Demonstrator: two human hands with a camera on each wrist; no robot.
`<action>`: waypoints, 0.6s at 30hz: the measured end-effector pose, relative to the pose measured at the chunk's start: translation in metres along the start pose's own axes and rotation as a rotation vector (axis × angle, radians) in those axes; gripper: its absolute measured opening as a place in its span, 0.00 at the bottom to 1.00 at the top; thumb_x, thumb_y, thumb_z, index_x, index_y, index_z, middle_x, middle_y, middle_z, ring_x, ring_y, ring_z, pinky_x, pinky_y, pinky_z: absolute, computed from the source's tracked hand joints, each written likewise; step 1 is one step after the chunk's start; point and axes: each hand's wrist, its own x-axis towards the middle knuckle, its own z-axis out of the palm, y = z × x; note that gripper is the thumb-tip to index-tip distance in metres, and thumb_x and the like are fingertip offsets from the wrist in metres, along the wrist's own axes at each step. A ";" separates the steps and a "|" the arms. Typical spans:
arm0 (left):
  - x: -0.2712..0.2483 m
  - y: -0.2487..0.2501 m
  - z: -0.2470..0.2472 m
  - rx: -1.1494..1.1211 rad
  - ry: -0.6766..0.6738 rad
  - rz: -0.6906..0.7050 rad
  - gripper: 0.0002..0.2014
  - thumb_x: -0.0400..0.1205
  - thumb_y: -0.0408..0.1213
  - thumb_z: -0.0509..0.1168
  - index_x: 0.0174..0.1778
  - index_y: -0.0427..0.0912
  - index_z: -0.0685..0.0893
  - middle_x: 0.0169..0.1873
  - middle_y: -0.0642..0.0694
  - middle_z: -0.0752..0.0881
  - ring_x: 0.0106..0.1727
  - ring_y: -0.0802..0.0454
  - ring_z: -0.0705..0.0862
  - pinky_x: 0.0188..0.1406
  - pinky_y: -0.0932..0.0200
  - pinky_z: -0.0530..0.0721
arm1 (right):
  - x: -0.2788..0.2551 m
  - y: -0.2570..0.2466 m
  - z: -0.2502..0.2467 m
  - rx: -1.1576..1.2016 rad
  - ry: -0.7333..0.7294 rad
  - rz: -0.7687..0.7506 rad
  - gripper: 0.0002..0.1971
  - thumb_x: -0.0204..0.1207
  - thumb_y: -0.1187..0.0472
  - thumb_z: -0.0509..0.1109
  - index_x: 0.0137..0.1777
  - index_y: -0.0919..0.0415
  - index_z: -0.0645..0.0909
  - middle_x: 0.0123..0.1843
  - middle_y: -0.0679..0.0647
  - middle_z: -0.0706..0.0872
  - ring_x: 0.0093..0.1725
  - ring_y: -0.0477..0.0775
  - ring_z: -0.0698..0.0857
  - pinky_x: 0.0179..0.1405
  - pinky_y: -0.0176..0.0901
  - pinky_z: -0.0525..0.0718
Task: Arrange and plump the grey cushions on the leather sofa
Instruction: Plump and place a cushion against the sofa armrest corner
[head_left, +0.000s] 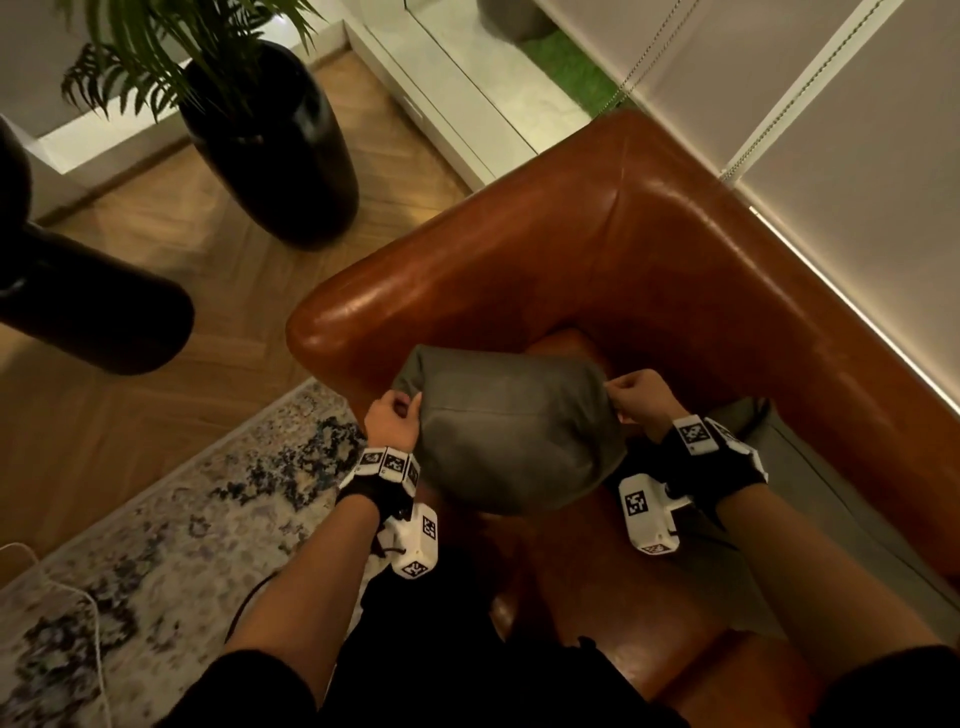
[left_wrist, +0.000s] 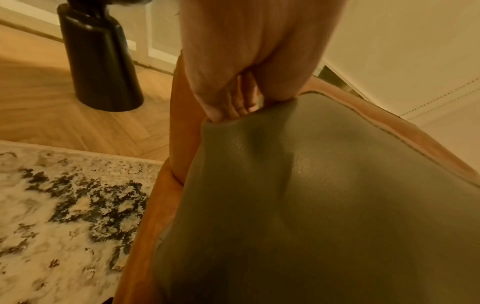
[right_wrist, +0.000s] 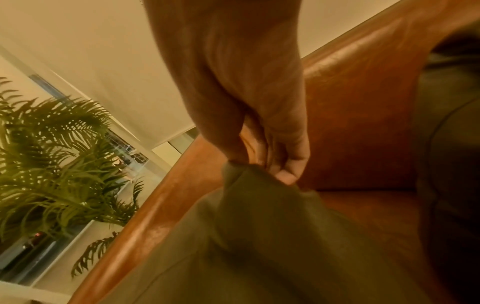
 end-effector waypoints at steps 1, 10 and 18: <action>-0.004 -0.001 -0.002 -0.010 -0.004 0.012 0.11 0.81 0.40 0.64 0.47 0.34 0.81 0.43 0.39 0.75 0.48 0.40 0.80 0.53 0.53 0.75 | -0.004 -0.001 0.002 -0.033 -0.030 0.000 0.12 0.77 0.58 0.70 0.35 0.65 0.83 0.32 0.57 0.82 0.33 0.53 0.80 0.34 0.42 0.80; -0.003 -0.029 -0.057 -0.637 -0.287 -0.245 0.14 0.88 0.41 0.49 0.42 0.49 0.77 0.41 0.46 0.81 0.43 0.51 0.78 0.40 0.54 0.73 | -0.031 0.016 -0.037 0.455 -0.150 0.008 0.12 0.84 0.65 0.57 0.57 0.70 0.80 0.49 0.62 0.82 0.44 0.56 0.80 0.44 0.46 0.76; -0.019 -0.011 -0.043 -0.670 -0.252 -0.355 0.33 0.80 0.66 0.47 0.65 0.44 0.78 0.55 0.45 0.83 0.55 0.46 0.81 0.58 0.50 0.80 | -0.049 0.020 -0.009 0.277 0.090 -0.111 0.21 0.82 0.48 0.60 0.33 0.62 0.76 0.30 0.53 0.74 0.31 0.51 0.74 0.35 0.45 0.74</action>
